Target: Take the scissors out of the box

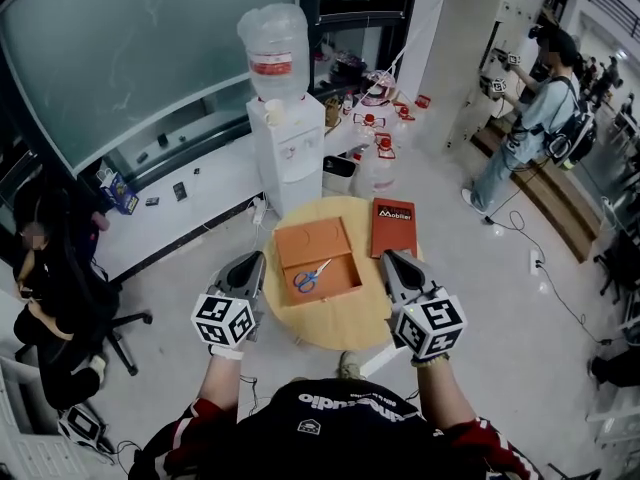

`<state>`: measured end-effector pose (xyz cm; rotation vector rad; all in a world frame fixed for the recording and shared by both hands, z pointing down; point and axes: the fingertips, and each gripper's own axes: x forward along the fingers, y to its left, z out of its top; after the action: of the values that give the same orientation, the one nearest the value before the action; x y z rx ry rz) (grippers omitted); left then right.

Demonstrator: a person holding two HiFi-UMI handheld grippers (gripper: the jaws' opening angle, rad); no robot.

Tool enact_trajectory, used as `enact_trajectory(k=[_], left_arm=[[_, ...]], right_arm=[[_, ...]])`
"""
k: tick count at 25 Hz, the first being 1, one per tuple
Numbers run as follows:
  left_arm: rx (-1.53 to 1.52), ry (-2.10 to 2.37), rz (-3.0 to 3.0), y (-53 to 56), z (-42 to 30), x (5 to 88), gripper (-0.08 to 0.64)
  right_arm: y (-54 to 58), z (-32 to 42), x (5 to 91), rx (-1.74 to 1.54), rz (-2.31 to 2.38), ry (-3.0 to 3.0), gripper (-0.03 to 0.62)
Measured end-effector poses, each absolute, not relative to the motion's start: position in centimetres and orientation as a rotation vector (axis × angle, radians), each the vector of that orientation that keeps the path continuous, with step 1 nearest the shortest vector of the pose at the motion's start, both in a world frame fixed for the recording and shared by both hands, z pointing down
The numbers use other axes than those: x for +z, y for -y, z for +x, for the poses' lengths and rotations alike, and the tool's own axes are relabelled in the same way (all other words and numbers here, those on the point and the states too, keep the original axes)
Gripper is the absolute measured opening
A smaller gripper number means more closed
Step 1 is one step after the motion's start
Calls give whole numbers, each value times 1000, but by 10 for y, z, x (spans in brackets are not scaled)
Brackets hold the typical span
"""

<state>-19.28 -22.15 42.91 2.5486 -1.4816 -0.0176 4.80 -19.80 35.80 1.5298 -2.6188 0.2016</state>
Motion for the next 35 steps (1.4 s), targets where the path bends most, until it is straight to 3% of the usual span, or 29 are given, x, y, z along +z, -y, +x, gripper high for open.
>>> enact_trajectory(k=[6, 9, 12, 35], left_arm=[[48, 1480, 2621, 228, -181, 429, 26], [49, 1434, 2658, 228, -171, 428, 112], [50, 1405, 2687, 228, -165, 428, 143], [543, 1215, 2704, 250, -116, 551, 149]], right_arm=[[196, 62, 366, 216, 1554, 2595, 28], [192, 65, 370, 227, 1558, 2587, 28], [189, 65, 371, 235, 1559, 2585, 28], [189, 68, 403, 310, 1517, 2583, 28]])
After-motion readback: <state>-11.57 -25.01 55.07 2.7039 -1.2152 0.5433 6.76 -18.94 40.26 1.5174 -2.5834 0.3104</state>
